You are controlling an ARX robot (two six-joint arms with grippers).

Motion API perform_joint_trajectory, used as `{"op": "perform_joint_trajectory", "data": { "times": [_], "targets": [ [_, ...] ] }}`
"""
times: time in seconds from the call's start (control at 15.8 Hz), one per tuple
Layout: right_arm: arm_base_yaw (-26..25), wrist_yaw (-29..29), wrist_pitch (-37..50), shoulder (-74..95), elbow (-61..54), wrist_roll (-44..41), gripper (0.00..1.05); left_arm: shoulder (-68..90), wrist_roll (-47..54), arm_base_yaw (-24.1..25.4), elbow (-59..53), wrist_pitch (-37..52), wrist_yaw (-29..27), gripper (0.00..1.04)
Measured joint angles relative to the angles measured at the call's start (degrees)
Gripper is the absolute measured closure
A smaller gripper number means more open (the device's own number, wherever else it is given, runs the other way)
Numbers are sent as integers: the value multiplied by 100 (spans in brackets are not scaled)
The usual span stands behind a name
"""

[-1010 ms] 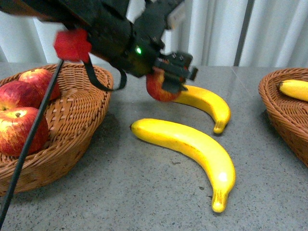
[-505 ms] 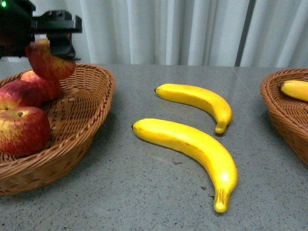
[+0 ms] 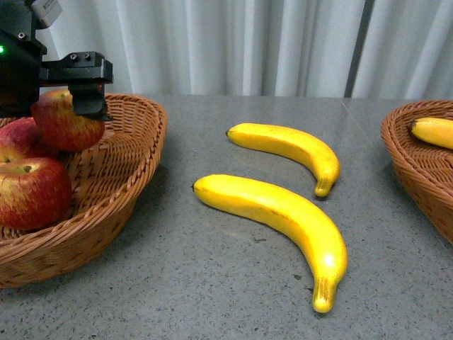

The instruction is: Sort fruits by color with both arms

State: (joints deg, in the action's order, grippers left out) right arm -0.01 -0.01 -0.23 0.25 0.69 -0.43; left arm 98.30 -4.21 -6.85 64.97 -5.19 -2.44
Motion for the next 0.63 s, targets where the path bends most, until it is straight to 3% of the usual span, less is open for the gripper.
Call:
{"op": "perform_joint_trajectory", "data": {
  "times": [0.06, 0.13, 0.5, 0.63],
  "targets": [
    [0, 0, 0, 0, 0, 0, 7, -33, 17, -33, -59, -35, 125, 8],
    [0, 0, 0, 0, 0, 0, 7, -111, 57, -85, -138, 11, 138, 6],
    [0, 0, 0, 0, 0, 0, 7, -2330, 354, -184, -1137, 562, 328, 7],
    [0, 0, 0, 0, 0, 0, 7, -3394, 433, 2, -1735, 525, 566, 7]
  ]
}}
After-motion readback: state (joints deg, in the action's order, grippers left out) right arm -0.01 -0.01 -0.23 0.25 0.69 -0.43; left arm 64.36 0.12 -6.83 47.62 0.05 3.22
